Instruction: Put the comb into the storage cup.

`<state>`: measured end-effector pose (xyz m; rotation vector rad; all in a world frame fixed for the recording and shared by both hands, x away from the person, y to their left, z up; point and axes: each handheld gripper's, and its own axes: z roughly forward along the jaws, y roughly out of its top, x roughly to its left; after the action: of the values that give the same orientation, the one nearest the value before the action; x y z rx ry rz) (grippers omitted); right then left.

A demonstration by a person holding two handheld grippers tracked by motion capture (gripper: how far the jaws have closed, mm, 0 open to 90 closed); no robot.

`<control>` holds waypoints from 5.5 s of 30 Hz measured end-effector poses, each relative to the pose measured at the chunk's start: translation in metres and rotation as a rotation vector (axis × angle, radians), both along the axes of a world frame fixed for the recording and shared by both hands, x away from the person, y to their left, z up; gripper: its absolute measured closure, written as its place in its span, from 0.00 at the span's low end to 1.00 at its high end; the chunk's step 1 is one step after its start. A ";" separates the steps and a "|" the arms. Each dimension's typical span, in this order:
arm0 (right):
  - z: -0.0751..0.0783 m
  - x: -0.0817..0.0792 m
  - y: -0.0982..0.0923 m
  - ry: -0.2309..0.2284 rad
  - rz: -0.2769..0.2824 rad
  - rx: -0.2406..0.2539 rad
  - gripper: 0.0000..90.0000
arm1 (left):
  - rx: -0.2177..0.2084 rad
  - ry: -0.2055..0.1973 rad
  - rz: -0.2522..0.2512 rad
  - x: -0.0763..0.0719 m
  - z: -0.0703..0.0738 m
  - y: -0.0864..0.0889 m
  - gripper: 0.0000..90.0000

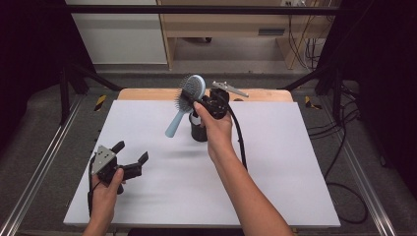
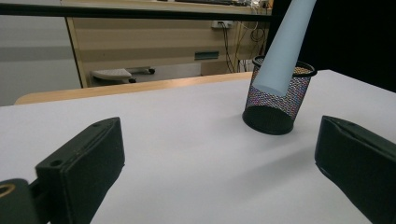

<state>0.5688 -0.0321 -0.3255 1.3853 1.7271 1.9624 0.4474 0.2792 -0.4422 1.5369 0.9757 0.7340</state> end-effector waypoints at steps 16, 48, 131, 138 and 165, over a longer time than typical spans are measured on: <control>0.003 0.016 -0.006 0.004 -0.032 0.016 0.57 | 0.001 -0.002 -0.003 0.000 -0.001 -0.001 0.02; 0.019 0.027 -0.024 -0.026 -0.101 0.042 0.57 | 0.004 -0.011 -0.013 0.000 -0.001 -0.002 0.02; -0.013 0.040 -0.070 -0.039 -0.253 -0.104 0.57 | 0.013 -0.016 -0.024 -0.001 -0.002 -0.004 0.02; -0.023 0.041 -0.066 -0.023 -0.244 -0.114 0.56 | 0.012 -0.017 -0.029 -0.001 -0.002 -0.003 0.02; -0.042 0.045 -0.056 0.004 -0.228 -0.149 0.56 | 0.010 -0.017 -0.028 0.000 -0.001 -0.003 0.02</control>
<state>0.6136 -0.0882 -0.3680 1.4615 1.5999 1.6775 0.4469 0.2765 -0.4436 1.5480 0.9377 0.7320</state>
